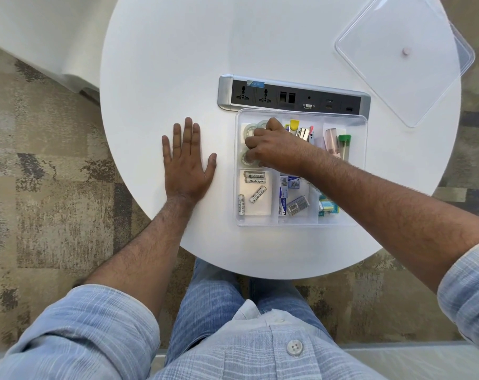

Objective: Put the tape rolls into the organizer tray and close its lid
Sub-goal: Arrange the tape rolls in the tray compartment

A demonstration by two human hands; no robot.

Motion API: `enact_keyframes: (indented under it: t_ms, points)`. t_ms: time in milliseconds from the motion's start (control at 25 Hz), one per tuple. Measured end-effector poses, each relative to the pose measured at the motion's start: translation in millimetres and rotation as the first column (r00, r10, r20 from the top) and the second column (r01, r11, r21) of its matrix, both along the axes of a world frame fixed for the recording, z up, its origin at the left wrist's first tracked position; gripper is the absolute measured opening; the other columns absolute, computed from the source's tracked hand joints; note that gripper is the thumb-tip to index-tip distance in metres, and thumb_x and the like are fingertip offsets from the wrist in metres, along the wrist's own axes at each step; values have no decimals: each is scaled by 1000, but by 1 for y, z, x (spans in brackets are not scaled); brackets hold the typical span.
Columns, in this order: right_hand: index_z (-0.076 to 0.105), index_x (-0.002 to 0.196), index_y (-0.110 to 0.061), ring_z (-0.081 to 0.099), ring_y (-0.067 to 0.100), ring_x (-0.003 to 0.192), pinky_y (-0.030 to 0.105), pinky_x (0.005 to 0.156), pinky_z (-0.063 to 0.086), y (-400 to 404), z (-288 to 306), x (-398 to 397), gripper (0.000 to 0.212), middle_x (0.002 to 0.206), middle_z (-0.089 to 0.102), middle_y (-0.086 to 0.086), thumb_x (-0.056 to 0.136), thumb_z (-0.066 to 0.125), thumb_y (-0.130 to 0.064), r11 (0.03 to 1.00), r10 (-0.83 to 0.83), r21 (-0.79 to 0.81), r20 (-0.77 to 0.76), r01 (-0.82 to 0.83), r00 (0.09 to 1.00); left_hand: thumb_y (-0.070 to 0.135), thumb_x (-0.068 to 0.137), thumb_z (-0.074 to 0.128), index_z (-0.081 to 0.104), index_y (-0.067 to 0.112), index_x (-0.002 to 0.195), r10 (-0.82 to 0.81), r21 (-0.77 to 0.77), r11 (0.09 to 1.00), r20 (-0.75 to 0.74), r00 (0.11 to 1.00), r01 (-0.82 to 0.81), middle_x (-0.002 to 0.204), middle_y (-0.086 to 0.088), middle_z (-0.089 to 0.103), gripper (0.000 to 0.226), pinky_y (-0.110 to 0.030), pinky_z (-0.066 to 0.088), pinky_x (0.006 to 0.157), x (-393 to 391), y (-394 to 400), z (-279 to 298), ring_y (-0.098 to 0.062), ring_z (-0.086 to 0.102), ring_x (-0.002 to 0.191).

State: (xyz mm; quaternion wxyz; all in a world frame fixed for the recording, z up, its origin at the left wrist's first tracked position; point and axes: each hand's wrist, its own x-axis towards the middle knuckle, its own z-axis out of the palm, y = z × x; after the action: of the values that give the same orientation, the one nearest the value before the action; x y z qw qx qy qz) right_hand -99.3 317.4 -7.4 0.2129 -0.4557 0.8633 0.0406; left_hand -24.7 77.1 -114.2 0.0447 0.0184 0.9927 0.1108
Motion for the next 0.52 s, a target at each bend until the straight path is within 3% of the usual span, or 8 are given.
enact_keyframes:
  t_ms: [320, 440, 520]
  points:
    - [70, 108, -23, 59, 22, 96, 43, 85, 38, 2, -2, 0, 35, 102, 65, -2, 76, 85, -17, 1000, 17, -25, 5, -17, 1000, 47, 104, 39, 13, 11, 167, 7, 7, 1000, -7, 1000, -7, 177, -7, 10, 77, -57, 9, 131, 0, -1, -1, -29, 8, 164]
    - [58, 115, -23, 57, 21, 97, 40, 88, 38, 4, -3, 0, 42, 107, 63, -1, 80, 76, -8, 999, 18, -33, 6, -18, 1000, 45, 103, 40, 13, 11, 167, 5, 10, 1000, -9, 1000, -5, 177, -7, 10, 77, -57, 10, 131, 0, 0, -1, -30, 8, 164]
    - [52, 111, -24, 51, 19, 93, 37, 85, 34, 8, -2, -1, 44, 106, 61, -2, 79, 65, 3, 996, -66, -61, 30, 68, 997, 44, 103, 40, 13, 10, 167, 1, 15, 1000, -9, 1000, -1, 177, -8, 10, 77, -57, 10, 131, 0, 0, -1, -30, 8, 164]
